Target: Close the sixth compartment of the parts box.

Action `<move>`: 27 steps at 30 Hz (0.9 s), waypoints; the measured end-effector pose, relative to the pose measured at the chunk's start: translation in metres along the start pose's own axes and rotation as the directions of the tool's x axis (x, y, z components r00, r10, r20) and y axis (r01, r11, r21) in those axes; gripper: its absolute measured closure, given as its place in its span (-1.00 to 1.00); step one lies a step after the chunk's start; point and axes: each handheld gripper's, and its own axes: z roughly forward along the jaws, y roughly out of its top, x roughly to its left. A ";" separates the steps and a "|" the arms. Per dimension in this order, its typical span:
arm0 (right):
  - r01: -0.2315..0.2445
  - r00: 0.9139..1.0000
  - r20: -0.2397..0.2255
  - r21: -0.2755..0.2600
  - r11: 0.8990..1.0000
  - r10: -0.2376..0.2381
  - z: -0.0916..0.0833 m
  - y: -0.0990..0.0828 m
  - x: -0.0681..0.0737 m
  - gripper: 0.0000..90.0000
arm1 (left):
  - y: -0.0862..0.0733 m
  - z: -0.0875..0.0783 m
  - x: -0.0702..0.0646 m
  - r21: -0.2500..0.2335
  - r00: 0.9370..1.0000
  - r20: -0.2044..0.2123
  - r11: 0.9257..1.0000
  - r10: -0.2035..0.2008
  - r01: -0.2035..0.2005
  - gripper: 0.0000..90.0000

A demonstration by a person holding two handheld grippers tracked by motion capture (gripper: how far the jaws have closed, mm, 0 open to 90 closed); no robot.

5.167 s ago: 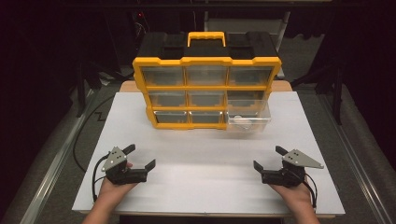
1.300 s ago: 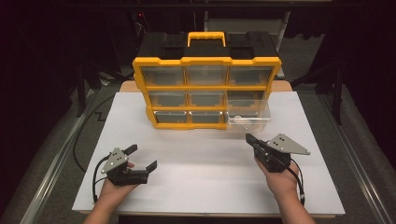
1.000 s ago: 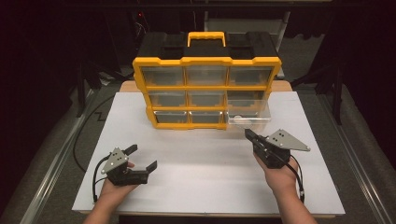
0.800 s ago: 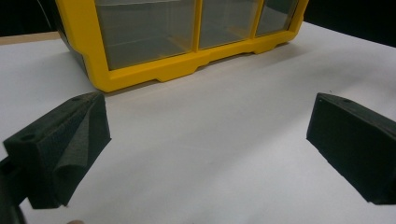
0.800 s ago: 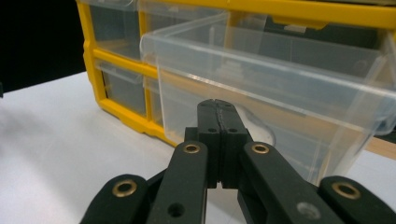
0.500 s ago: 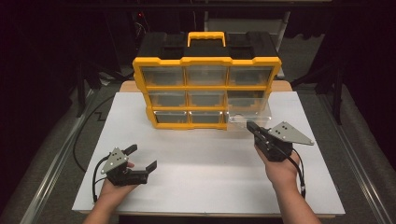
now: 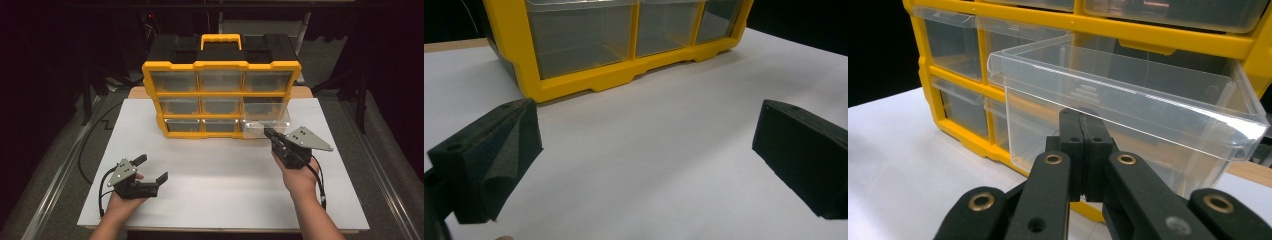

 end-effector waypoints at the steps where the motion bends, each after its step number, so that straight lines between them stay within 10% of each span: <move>1: 0.001 1.000 0.001 -0.001 1.000 -0.001 0.001 0.000 -0.001 1.00 | 0.000 0.000 0.000 0.001 1.000 0.000 1.000 0.002 -0.002 -0.99; 27: -0.001 0.998 0.055 0.017 1.000 0.000 0.023 0.008 -0.011 1.00 | 0.000 -0.001 -0.002 0.007 1.000 0.003 1.000 0.011 -0.011 -0.99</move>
